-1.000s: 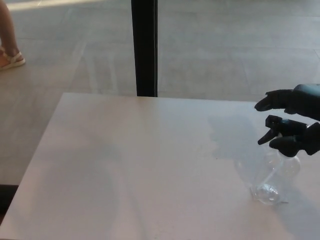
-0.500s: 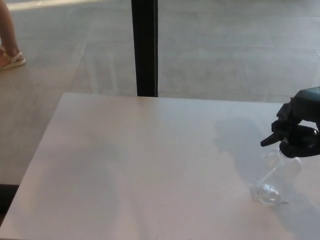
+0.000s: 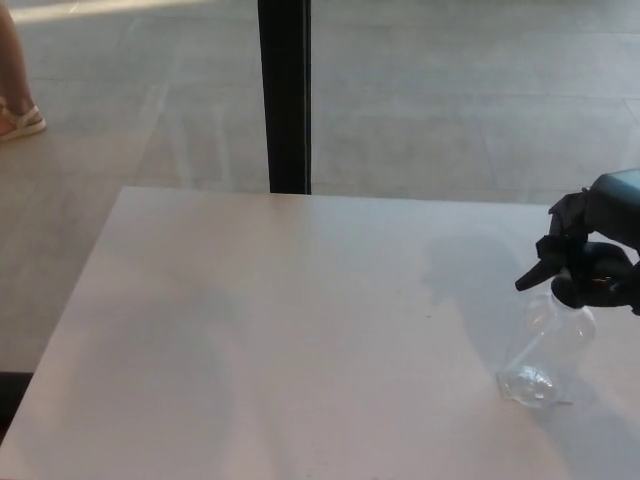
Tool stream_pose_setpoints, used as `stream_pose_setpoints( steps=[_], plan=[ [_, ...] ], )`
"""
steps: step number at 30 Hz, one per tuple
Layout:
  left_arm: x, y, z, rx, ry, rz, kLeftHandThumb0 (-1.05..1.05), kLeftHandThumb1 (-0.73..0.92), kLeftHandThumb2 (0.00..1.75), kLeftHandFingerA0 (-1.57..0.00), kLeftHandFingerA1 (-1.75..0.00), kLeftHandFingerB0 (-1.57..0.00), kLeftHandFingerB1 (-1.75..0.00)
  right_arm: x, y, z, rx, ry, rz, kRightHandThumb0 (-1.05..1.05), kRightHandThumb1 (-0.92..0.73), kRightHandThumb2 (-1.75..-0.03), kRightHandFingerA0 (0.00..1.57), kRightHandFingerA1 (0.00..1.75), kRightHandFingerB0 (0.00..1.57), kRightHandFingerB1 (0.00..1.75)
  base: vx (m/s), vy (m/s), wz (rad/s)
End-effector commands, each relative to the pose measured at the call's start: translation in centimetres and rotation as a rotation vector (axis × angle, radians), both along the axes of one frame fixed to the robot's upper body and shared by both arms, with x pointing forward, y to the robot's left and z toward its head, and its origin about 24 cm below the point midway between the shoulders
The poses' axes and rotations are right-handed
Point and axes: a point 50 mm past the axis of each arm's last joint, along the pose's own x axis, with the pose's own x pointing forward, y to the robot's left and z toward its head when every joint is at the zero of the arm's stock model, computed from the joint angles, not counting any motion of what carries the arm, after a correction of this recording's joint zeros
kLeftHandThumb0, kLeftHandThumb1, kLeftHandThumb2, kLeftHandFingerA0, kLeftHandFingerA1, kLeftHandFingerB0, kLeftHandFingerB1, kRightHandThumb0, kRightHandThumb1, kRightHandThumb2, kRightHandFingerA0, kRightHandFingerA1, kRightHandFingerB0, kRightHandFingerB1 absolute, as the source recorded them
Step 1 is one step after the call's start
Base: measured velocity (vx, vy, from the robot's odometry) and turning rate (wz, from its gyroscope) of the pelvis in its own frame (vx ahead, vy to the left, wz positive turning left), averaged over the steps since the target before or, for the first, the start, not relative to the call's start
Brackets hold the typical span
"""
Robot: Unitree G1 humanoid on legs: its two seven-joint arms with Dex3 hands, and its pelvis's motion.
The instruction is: The robot uses its right hand to grab and lift the lid of the spray bottle kept in the middle of the desk and places the lid on the right side of the bottle
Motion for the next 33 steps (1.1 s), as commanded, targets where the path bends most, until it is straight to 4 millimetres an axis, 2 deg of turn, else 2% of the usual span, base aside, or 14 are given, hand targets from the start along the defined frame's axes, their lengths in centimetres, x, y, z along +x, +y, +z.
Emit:
stream_pose_setpoints(
  steps=[1,2,3,4,5,6,8,17,18,24,25,31,32,33],
  plan=[
    [-0.1,0.5,0.5,0.025,-0.018,0.001,-0.91,0.75,1.14,-0.53,-0.60,-0.36,-0.52,0.1,-0.5,1.3,0.092,-0.227,0.048,-0.37,-0.52,-0.98,1.15,1.32,0.81,0.90,0.00,0.000,0.00],
    [-0.1,0.5,0.6,0.025,-0.018,0.000,-0.91,0.74,1.15,-0.52,-0.60,-0.34,-0.51,0.1,-0.5,1.6,0.109,-0.220,0.041,-0.32,-0.67,-0.74,0.86,1.75,0.82,1.05,0.00,0.000,0.00],
    [-0.1,0.5,0.6,0.026,-0.018,-0.005,-0.89,0.73,1.15,-0.50,-0.60,-0.30,-0.50,0.2,-0.6,2.0,0.128,-0.211,0.033,-0.36,-0.53,-1.00,1.14,1.30,0.82,0.93,0.00,0.000,0.00],
    [0.0,0.6,0.6,0.027,-0.017,-0.011,-0.89,0.73,1.15,-0.50,-0.60,-0.30,-0.50,0.2,-0.7,2.3,0.149,-0.205,0.028,-0.36,-0.53,-1.00,1.14,1.30,0.82,0.93,0.00,0.000,0.00],
    [0.0,0.5,0.7,0.032,-0.013,-0.039,-0.96,0.91,0.75,-0.55,-0.50,-0.35,-0.39,0.3,-0.9,2.8,0.188,-0.204,0.023,-0.30,-0.65,-0.79,0.86,1.75,0.78,1.22,0.00,0.000,0.00],
    [0.1,0.6,0.7,0.032,-0.015,-0.048,-0.95,0.92,0.74,-0.54,-0.50,-0.35,-0.38,0.3,-1.1,3.1,0.213,-0.204,0.023,-0.28,-0.61,-0.96,0.88,1.75,0.76,1.41,0.00,0.000,0.00],
    [1.0,0.7,1.0,0.038,-0.058,-0.065,-0.94,0.92,0.70,-0.58,-0.48,-0.39,-0.37,0.5,-1.9,4.8,0.269,-0.202,-0.001,-0.29,-0.62,-1.01,0.89,1.75,0.76,1.51,0.00,0.000,0.00],
    [4.3,0.6,2.5,0.025,-0.271,-0.179,-0.92,0.92,0.74,-0.55,-0.46,-0.41,-0.36,0.8,-4.1,9.4,0.356,-0.246,-0.085,-0.25,-0.60,-1.08,0.89,1.71,0.73,1.56,0.00,0.000,0.00],
    [5.0,0.4,2.7,0.018,-0.295,-0.236,-0.92,0.92,0.74,-0.55,-0.48,-0.39,-0.37,0.6,-5.1,11.4,0.398,-0.303,-0.102,-0.22,-0.58,-1.06,0.89,1.66,0.76,1.46,0.00,0.000,0.00],
    [4.8,0.1,2.5,0.018,-0.293,-0.245,-0.91,0.92,0.77,-0.52,-0.49,-0.40,-0.41,-0.2,-7.7,14.8,0.564,-0.404,-0.117,-0.18,-0.58,-0.99,0.89,1.60,0.83,1.31,0.00,0.000,0.00],
    [4.5,0.2,2.4,0.014,-0.274,-0.222,-0.87,0.78,1.19,-0.49,-0.59,-0.33,-0.50,-0.6,-9.0,15.6,0.616,-0.451,-0.135,-0.19,-0.52,-1.01,0.96,1.56,0.90,1.27,0.00,0.000,0.00],
    [3.4,0.3,2.0,0.001,-0.262,-0.158,-0.87,0.79,1.17,-0.47,-0.59,-0.33,-0.51,-0.9,-11.5,15.1,0.803,-0.529,-0.275,-0.17,-0.52,-1.02,0.88,1.62,0.87,1.25,0.00,0.000,0.00],
    [3.3,0.3,2.0,0.000,-0.259,-0.152,-0.89,0.92,0.74,-0.53,-0.49,-0.37,-0.39,-0.7,-11.9,14.2,0.801,-0.535,-0.284,-0.21,-0.46,-1.09,0.92,1.55,0.90,1.28,0.00,0.000,0.00],
    [3.2,0.4,1.9,-0.001,-0.255,-0.146,-0.89,0.92,0.74,-0.53,-0.49,-0.37,-0.39,-0.7,-12.6,12.9,0.797,-0.545,-0.291,-0.21,-0.46,-1.09,0.92,1.55,0.90,1.28,0.00,0.000,0.00]
  ],
)
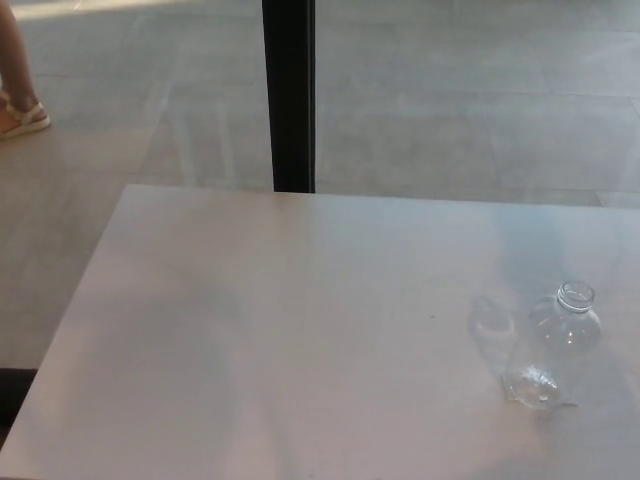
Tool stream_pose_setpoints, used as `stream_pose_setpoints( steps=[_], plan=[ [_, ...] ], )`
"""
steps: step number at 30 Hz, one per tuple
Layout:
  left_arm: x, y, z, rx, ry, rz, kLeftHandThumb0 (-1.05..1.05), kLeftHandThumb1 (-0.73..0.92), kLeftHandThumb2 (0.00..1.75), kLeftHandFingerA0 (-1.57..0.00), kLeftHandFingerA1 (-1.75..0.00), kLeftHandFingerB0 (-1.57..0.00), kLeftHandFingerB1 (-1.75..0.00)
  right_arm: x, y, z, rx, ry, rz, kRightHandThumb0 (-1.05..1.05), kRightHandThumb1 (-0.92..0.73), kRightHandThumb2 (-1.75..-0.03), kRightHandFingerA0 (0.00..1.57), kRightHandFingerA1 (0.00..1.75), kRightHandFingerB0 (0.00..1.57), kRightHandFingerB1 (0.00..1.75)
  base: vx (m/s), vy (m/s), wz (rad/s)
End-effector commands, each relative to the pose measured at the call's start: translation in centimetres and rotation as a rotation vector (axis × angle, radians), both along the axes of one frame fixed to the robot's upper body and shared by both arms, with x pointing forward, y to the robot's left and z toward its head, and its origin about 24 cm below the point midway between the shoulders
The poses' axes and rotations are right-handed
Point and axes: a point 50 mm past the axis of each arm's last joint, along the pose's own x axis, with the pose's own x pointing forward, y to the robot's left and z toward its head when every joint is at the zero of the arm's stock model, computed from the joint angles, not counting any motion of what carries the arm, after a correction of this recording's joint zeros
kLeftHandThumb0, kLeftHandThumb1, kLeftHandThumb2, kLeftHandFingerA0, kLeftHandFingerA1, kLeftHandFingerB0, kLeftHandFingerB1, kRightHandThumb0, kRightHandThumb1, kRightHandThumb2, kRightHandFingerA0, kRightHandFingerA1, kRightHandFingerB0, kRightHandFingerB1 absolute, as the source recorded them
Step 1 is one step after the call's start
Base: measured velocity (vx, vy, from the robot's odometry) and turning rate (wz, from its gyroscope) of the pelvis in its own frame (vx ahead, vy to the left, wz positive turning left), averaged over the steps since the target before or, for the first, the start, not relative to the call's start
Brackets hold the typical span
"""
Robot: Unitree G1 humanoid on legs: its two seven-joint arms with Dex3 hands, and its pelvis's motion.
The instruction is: The robot uses its right hand to grab and lift the lid of the spray bottle kept in the middle of the desk and places the lid on the right side of the bottle
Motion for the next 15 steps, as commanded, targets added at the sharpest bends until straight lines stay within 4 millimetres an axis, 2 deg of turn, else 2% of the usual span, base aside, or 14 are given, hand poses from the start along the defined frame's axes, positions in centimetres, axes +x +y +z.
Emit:
stream_pose_setpoints(
  steps=[1,2,4,5,7,8,10,11,12,13,15],
  plan=[
    [-0.7,0.2,-0.1,-0.009,-0.005,0.043,-0.90,0.92,0.73,-0.55,-0.50,-0.39,-0.38,0.2,-2.5,-3.4,0.080,-0.019,-0.113,-0.22,-0.56,-0.92,0.90,1.61,0.86,1.33,0.00,0.000,0.00],
    [-0.7,0.1,-0.2,-0.011,-0.003,0.042,-0.89,0.92,0.76,-0.54,-0.49,-0.36,-0.38,0.3,-2.9,-5.2,0.082,-0.003,-0.125,-0.17,-0.48,-1.10,0.92,1.52,0.91,1.21,0.00,0.000,0.00],
    [-0.7,0.0,-0.3,-0.014,-0.006,0.044,-0.89,0.92,0.76,-0.54,-0.49,-0.36,-0.38,0.4,-3.0,-5.8,0.083,-0.003,-0.126,-0.17,-0.48,-1.10,0.92,1.52,0.91,1.21,0.00,0.000,0.00],
    [-0.6,-0.1,-0.4,-0.017,-0.009,0.039,-0.88,0.92,0.75,-0.55,-0.49,-0.38,-0.38,0.3,-3.7,-9.9,0.106,0.048,-0.166,-0.18,-0.50,-1.07,0.95,1.56,0.95,1.17,0.00,0.000,0.00],
    [-0.4,-0.1,-0.4,-0.022,-0.010,0.044,-0.88,0.92,0.74,-0.57,-0.50,-0.40,-0.39,0.2,-3.9,-12.6,0.112,0.093,-0.181,-0.17,-0.50,-1.07,0.97,1.47,0.97,1.14,0.00,0.000,0.00],
    [-0.4,-0.1,-0.4,-0.019,-0.010,0.042,-0.88,0.92,0.75,-0.56,-0.49,-0.40,-0.39,0.2,-3.9,-13.3,0.122,0.105,-0.182,-0.16,-0.48,-1.09,0.98,1.44,0.99,1.12,0.00,0.000,0.00],
    [-0.5,-0.2,-0.5,-0.017,-0.002,0.037,-0.88,0.92,0.74,-0.58,-0.49,-0.40,-0.38,-0.2,-3.9,-15.5,0.118,0.170,-0.213,-0.21,-0.50,-1.06,0.97,1.43,0.98,1.11,0.00,0.000,0.00],
    [-0.6,-0.3,-0.5,-0.020,-0.001,0.025,-0.88,0.92,0.76,-0.54,-0.49,-0.36,-0.37,-0.6,-3.7,-17.7,0.068,0.222,-0.239,-0.26,-0.52,-1.03,0.95,1.49,0.97,1.08,0.00,0.000,0.00],
    [-0.6,-0.3,-0.5,-0.025,-0.001,0.031,-0.92,0.80,1.19,-0.49,-0.57,-0.35,-0.50,-0.8,-3.6,-19.0,0.006,0.272,-0.253,-0.29,-0.56,-0.97,0.92,1.55,0.95,1.06,0.00,0.000,0.00],
    [-0.7,-0.3,-0.5,-0.024,-0.004,0.033,-0.88,0.76,1.17,-0.50,-0.59,-0.32,-0.49,-1.0,-3.2,-20.6,-0.030,0.322,-0.253,-0.31,-0.60,-0.89,0.91,1.56,0.94,1.01,0.00,0.000,0.00],
    [-0.6,-0.2,-0.4,-0.020,-0.009,0.035,-0.87,0.76,1.18,-0.48,-0.58,-0.31,-0.49,-1.1,-3.0,-21.5,-0.055,0.347,-0.249,-0.32,-0.61,-0.88,0.90,1.55,0.94,1.01,0.00,0.000,0.00]
  ],
)
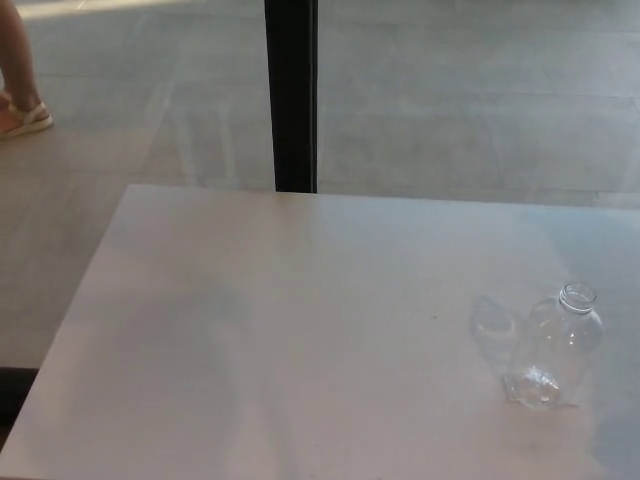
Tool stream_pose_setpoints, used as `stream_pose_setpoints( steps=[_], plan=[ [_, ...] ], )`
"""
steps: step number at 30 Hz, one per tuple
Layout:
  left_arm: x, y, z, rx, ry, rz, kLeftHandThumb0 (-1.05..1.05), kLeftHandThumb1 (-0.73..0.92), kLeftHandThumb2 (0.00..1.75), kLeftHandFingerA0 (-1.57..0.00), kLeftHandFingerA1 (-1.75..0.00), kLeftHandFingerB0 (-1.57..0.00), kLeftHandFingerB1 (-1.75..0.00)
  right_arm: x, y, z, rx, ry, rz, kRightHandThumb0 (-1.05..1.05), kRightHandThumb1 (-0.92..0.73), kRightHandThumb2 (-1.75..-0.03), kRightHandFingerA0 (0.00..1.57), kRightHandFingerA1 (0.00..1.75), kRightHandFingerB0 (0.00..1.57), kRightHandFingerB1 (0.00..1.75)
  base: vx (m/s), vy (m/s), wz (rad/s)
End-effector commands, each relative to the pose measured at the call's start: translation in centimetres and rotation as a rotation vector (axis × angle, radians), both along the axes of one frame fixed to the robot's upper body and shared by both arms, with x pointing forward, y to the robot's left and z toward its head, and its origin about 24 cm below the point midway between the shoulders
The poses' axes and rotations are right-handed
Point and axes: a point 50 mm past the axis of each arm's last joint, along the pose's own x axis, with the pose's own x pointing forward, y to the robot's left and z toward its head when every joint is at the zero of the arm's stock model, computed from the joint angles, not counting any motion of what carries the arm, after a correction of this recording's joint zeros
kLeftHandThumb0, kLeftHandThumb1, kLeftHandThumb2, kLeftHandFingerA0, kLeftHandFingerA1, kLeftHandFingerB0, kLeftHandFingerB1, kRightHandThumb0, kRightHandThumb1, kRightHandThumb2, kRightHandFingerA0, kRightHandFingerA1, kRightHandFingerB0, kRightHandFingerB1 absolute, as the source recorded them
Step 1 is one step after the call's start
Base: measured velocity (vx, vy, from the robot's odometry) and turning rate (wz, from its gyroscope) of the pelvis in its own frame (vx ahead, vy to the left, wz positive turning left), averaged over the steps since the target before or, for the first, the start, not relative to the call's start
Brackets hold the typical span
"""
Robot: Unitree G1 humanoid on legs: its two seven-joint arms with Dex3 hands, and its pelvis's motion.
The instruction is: The robot uses its right hand to grab and lift the lid of the spray bottle kept in the middle of the desk and places the lid on the right side of the bottle
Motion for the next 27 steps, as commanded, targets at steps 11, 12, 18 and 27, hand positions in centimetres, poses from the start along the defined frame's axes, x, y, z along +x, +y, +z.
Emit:
stream_pose_setpoints(
  steps=[11,12,18,27],
  plan=[
    [0.1,0.0,-0.1,-0.009,-0.001,0.021,-0.88,0.77,1.15,-0.48,-0.58,-0.35,-0.51,-2.2,1.4,-12.2,-0.175,0.251,-0.073,-0.43,-0.75,-0.62,0.82,1.28,0.78,0.65,0.00,0.000,0.00],
    [0.1,-0.1,-0.2,-0.004,-0.001,0.016,-0.90,0.92,0.72,-0.54,-0.48,-0.39,-0.38,-2.3,1.3,-12.7,-0.186,0.285,-0.073,-0.45,-0.73,-0.62,0.79,1.06,0.68,0.52,0.00,0.000,0.00],
    [0.6,-0.2,-0.1,0.003,-0.008,-0.006,-0.88,0.92,0.73,-0.55,-0.48,-0.40,-0.38,-3.0,0.5,-14.5,-0.251,0.467,-0.084,-0.71,-0.58,-0.94,0.27,0.65,0.20,0.45,0.00,0.000,0.00],
    [0.8,-0.3,-0.2,0.002,0.001,-0.025,-0.92,0.92,0.73,-0.55,-0.48,-0.40,-0.37,-3.8,0.2,-14.7,-0.243,0.501,-0.066,-1.00,-0.58,-0.94,0.00,0.00,0.12,0.07,0.00,0.000,0.00]
  ],
)
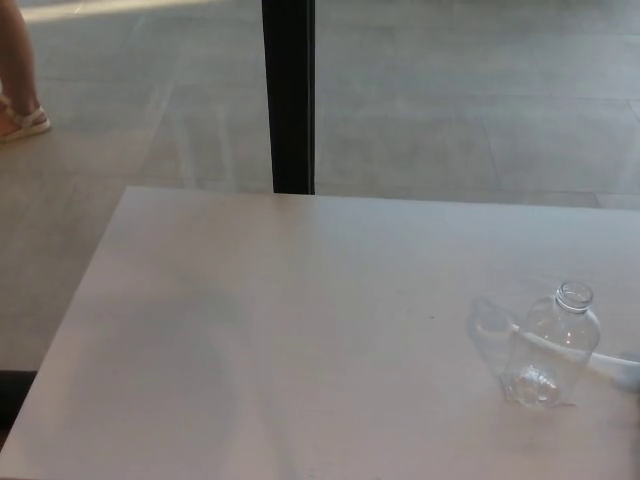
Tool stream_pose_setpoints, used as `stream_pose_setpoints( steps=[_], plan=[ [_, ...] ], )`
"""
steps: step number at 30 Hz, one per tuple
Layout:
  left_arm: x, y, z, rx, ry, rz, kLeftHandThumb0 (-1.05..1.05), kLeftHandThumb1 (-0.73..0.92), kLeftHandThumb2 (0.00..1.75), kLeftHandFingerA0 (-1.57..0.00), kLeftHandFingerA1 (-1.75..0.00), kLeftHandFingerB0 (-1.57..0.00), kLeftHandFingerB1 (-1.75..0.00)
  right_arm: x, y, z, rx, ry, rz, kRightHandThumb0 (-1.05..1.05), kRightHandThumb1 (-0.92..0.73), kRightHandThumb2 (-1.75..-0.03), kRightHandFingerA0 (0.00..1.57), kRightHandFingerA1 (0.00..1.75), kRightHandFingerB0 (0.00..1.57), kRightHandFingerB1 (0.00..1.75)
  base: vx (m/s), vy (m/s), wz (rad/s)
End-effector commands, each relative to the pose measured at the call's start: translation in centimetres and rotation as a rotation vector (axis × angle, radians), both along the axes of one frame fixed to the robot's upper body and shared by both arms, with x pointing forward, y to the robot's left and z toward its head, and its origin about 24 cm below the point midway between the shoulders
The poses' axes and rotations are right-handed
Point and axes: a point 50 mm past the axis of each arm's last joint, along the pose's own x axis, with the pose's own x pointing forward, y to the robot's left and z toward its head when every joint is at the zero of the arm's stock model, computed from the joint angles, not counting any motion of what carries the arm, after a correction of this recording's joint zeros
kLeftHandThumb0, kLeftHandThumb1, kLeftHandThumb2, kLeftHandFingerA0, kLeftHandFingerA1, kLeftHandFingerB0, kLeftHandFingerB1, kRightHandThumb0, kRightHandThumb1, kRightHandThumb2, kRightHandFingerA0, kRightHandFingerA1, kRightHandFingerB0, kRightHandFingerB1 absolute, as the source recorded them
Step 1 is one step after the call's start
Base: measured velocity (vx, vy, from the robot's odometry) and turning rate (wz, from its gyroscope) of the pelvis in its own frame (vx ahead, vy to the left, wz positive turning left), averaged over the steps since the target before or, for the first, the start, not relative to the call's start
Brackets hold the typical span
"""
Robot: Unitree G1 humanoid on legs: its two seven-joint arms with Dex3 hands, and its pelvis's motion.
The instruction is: The robot uses its right hand to grab and lift the lid of the spray bottle kept in the middle of the desk and places the lid on the right side of the bottle
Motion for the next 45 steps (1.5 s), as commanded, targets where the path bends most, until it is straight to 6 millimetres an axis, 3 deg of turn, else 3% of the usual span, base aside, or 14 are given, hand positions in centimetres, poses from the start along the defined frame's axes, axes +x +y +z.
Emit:
stream_pose_setpoints(
  steps=[1,12,14,24,25,26,27,28,31,32,33,35,43,45],
  plan=[
    [0.0,0.0,0.0,0.012,0.003,-0.003,-0.90,0.92,0.74,-0.55,-0.48,-0.39,-0.38,-0.7,-0.8,0.5,0.019,0.030,-0.010,-1.05,-0.72,-0.78,0.00,0.00,0.00,0.16,0.00,0.000,0.00],
    [0.2,0.0,0.1,0.011,0.000,-0.002,-0.84,0.75,1.17,-0.48,-0.58,-0.32,-0.50,-1.8,-1.5,4.8,0.104,-0.103,0.018,-1.05,-0.92,-0.72,0.00,0.00,0.00,0.00,0.00,0.000,0.00],
    [0.3,0.1,0.1,0.010,0.000,0.001,-0.88,0.92,0.74,-0.55,-0.49,-0.39,-0.39,-2.2,-1.8,5.8,0.129,-0.148,0.009,-1.05,-0.92,-0.73,0.00,0.00,0.00,0.00,0.00,0.000,0.00],
    [1.5,-0.5,-0.1,0.003,-0.017,-0.031,-0.90,0.92,0.73,-0.54,-0.49,-0.39,-0.39,-7.0,-5.8,10.5,0.411,-0.556,-0.115,-1.05,-0.82,-1.19,0.00,0.02,0.10,0.15,0.00,0.000,0.00],
    [1.5,-0.5,-0.1,-0.001,-0.019,-0.028,-0.89,0.92,0.74,-0.54,-0.50,-0.40,-0.39,-7.4,-6.0,10.2,0.439,-0.590,-0.120,-0.93,-0.92,-0.71,0.00,0.16,0.09,0.27,0.00,0.000,0.00],
    [1.9,-0.6,-0.2,-0.001,-0.026,-0.034,-0.89,0.92,0.75,-0.54,-0.49,-0.37,-0.39,-8.4,-6.4,9.5,0.506,-0.665,-0.168,-0.91,-0.73,-1.11,0.03,0.30,0.17,0.38,0.00,0.000,0.00],
    [2.3,-0.7,-0.1,0.000,-0.034,-0.044,-0.89,0.92,0.74,-0.54,-0.49,-0.38,-0.39,-9.3,-6.9,8.3,0.538,-0.712,-0.225,-0.82,-0.84,-0.67,0.08,0.39,0.23,0.28,0.00,0.000,0.00],
    [2.9,-0.8,0.0,0.004,-0.044,-0.055,-0.90,0.92,0.74,-0.55,-0.48,-0.39,-0.38,-10.3,-7.3,6.5,0.555,-0.738,-0.301,-0.38,-0.43,-1.05,0.04,0.53,0.00,0.48,0.00,0.000,0.00],
    [3.6,-0.9,0.0,0.000,-0.054,-0.070,-0.87,0.76,1.16,-0.50,-0.58,-0.35,-0.51,-12.3,-7.8,2.8,0.612,-0.725,-0.426,-0.76,-0.81,-0.65,0.16,0.44,0.22,0.29,0.00,0.000,0.00],
    [3.8,-1.0,0.1,0.000,-0.058,-0.084,-0.93,0.92,0.72,-0.55,-0.49,-0.39,-0.38,-13.3,-8.0,1.3,0.595,-0.706,-0.476,-0.75,-0.81,-0.65,0.18,0.47,0.22,0.29,0.00,0.000,0.00],
    [4.0,-1.1,0.1,-0.004,-0.059,-0.097,-1.00,0.80,1.18,-0.47,-0.56,-0.34,-0.49,-15.0,-8.2,-0.9,0.624,-0.699,-0.554,-0.71,-0.76,-0.63,0.18,0.50,0.23,0.30,0.00,0.000,0.00],
    [4.3,-1.3,-0.1,-0.014,-0.058,-0.092,-0.91,0.92,0.73,-0.54,-0.48,-0.39,-0.38,-16.9,-8.4,-3.4,0.666,-0.677,-0.629,-0.64,-0.74,-0.63,0.16,0.44,0.21,0.29,0.00,0.000,0.00],
    [5.1,-1.2,0.0,-0.007,-0.046,-0.087,-0.97,0.80,1.17,-0.49,-0.57,-0.33,-0.50,-19.9,-7.8,-8.6,0.881,-0.550,-0.781,-0.64,-0.71,-0.62,0.15,0.44,0.17,0.27,0.00,0.000,0.00],
    [4.7,-1.1,0.0,-0.013,-0.048,-0.063,-0.92,0.92,0.74,-0.55,-0.50,-0.36,-0.39,-19.6,-6.8,-9.2,0.869,-0.496,-0.720,-0.62,-0.73,-0.63,0.17,0.46,0.16,0.27,0.00,0.000,0.00]
  ],
)
